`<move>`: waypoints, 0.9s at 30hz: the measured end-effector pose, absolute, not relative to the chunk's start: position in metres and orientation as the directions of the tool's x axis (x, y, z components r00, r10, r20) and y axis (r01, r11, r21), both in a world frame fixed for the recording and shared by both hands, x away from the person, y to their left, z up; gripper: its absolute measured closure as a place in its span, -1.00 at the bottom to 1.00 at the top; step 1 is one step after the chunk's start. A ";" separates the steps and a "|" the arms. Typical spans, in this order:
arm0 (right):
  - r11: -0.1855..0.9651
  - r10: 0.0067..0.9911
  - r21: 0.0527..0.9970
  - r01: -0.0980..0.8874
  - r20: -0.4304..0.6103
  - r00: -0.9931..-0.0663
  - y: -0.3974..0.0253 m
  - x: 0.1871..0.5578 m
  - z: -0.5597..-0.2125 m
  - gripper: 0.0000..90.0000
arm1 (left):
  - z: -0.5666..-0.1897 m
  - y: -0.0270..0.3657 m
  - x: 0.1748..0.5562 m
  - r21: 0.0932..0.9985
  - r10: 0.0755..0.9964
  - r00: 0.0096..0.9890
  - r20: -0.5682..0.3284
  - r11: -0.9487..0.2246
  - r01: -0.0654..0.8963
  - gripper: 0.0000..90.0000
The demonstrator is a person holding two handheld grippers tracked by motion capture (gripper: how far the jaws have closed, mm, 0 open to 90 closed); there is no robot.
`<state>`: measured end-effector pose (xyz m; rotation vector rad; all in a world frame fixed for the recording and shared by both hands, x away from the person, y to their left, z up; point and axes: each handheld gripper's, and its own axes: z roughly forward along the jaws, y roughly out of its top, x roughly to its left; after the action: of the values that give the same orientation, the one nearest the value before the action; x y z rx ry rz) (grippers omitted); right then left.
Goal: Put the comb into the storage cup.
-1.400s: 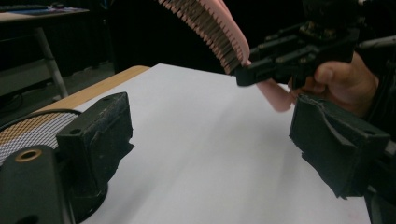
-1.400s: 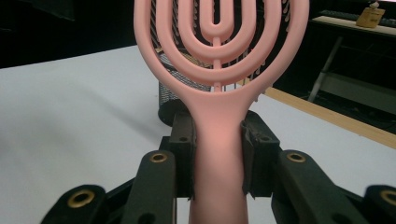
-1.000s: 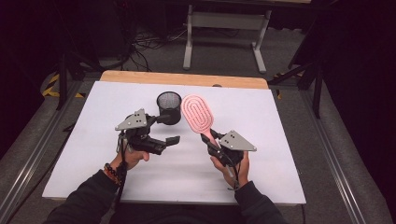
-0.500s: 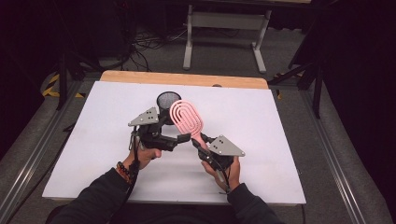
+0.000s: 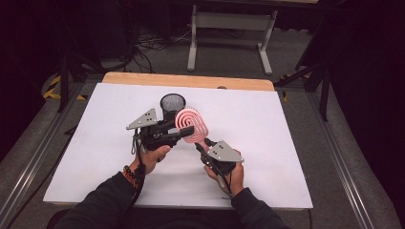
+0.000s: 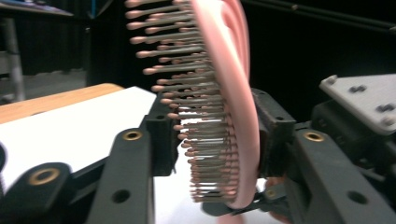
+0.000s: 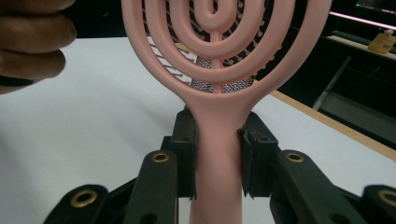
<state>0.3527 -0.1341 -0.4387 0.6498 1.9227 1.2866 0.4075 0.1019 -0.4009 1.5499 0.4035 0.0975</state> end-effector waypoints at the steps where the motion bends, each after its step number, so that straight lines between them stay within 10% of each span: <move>1: 0.375 0.736 0.927 0.014 -0.289 -0.612 -0.133 0.352 -0.439 0.56 | -0.400 0.102 0.406 0.983 0.309 0.933 -0.183 0.031 0.183 0.35; 20: 0.400 0.684 0.916 0.026 -0.279 -0.674 -0.128 0.350 -0.441 0.30 | -0.389 0.095 0.392 0.992 0.354 0.935 0.009 -0.119 0.035 0.40; 27: 0.401 0.670 0.915 0.033 -0.268 -0.693 -0.130 0.349 -0.440 -0.16 | -0.389 0.103 0.395 0.992 0.379 0.926 0.010 -0.120 0.038 0.40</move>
<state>0.3490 -0.1302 -0.4399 0.5972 2.0337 1.3089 0.3953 0.1028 -0.3892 1.6753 0.3216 0.2985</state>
